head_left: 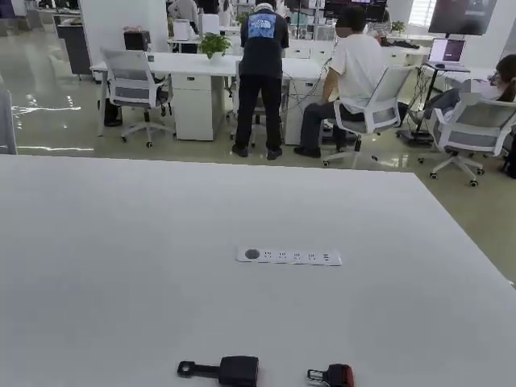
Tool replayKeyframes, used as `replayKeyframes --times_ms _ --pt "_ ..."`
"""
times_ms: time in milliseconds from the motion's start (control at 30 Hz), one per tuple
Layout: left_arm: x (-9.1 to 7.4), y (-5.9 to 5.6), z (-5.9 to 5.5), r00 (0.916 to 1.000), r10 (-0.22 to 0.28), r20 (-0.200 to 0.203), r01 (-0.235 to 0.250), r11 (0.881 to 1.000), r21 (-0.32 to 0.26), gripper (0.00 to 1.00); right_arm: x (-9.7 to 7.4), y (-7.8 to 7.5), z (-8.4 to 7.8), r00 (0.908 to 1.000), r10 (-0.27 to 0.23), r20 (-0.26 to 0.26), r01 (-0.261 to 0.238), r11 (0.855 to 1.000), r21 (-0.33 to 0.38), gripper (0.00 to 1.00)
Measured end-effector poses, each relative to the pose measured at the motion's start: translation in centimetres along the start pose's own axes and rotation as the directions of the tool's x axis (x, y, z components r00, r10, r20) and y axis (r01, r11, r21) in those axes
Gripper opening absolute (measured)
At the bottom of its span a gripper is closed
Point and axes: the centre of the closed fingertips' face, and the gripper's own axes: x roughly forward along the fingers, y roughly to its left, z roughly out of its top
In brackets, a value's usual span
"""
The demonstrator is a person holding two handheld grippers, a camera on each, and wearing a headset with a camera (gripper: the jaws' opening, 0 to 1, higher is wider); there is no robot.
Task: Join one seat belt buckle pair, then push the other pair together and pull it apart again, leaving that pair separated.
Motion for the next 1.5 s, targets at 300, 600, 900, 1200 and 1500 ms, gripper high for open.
replayKeyframes --times_ms 300,600,900,1200,1500 --pt "0.07 0.17 0.0 1.0 -0.002 -0.001 0.002 1.0 -0.004 0.99 0.24 -0.13 -0.26 1.0 -0.003 -0.003 0.003 1.0 0.0 0.97" --pt "0.19 0.12 -0.22 1.0 -0.004 -0.005 0.004 1.0 -0.007 0.99 0.34 -0.16 -0.14 1.0 -0.005 0.004 0.005 1.0 0.002 0.97" --pt "0.31 0.34 -0.43 1.0 -0.007 -0.004 0.007 1.0 -0.019 0.99 0.36 -0.09 -0.17 1.0 -0.004 -0.004 0.004 1.0 0.004 0.97" --pt "0.57 0.04 -0.33 0.9998 -0.016 -0.008 0.016 1.0 -0.01 0.99 0.59 0.05 0.05 1.0 0.001 -0.004 -0.001 1.0 0.006 0.97" --pt "0.67 0.14 -0.37 0.9998 -0.021 -0.008 0.021 1.0 -0.013 0.98 0.76 -0.19 -0.15 1.0 0.001 -0.007 -0.001 1.0 0.008 0.98"
